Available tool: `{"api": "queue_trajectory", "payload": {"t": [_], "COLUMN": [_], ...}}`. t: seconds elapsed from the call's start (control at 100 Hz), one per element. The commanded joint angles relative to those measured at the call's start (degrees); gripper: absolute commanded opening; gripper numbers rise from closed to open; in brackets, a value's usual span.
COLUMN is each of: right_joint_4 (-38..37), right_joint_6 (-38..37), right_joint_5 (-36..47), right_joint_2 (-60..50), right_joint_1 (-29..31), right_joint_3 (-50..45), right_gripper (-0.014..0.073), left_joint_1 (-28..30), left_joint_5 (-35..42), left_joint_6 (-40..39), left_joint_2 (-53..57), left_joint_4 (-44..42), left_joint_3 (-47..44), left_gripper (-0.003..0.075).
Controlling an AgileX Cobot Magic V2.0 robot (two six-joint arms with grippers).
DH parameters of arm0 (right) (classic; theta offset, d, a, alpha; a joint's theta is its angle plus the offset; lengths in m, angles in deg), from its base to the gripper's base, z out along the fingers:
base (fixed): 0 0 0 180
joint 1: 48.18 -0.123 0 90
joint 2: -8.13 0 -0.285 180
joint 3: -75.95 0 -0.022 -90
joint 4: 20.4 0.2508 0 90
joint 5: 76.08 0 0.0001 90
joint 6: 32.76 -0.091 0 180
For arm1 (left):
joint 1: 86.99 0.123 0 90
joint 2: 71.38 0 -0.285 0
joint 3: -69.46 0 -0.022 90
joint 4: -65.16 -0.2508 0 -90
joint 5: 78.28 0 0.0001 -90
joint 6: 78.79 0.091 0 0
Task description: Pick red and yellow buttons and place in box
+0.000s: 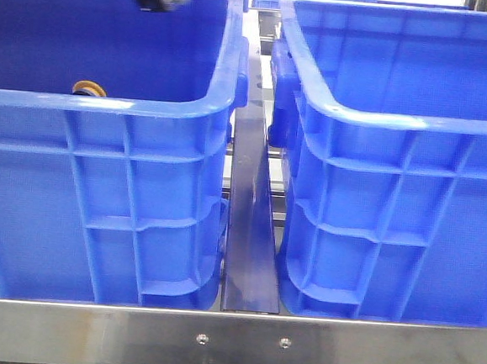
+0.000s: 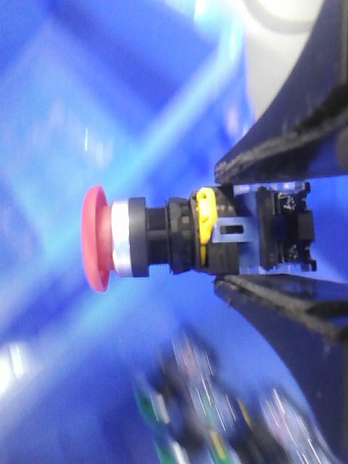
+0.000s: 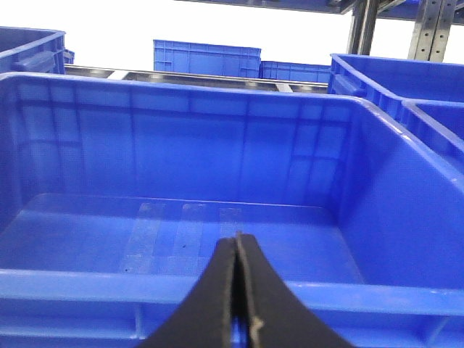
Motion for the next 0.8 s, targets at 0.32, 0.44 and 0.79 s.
{"api": "queue_trajectory", "payload": {"t": [0.32,0.44,0.79], "right_joint_4": [-0.57,-0.57,0.21], "right_joint_6": [0.0,0.0,0.0], "right_joint_5": [3.3,-4.84,-29.9], "right_joint_2": [-1.22,-1.19,9.38], "right_joint_1": [0.44,0.44,0.44], "right_joint_3": [0.52,4.85,22.73], "right_gripper": [-0.0066,-0.0066,-0.0066], "left_joint_1": [-6.22,-6.22,-6.22], "left_joint_5": [4.01,4.01,4.01], "left_joint_6": [0.02,0.02,0.02], "left_joint_2": [1.38,1.38,1.38], "left_joint_4": [2.19,2.19,2.19], "left_joint_3": [1.49,1.49,1.49], "left_gripper": [0.0137,0.0137,0.0137]}}
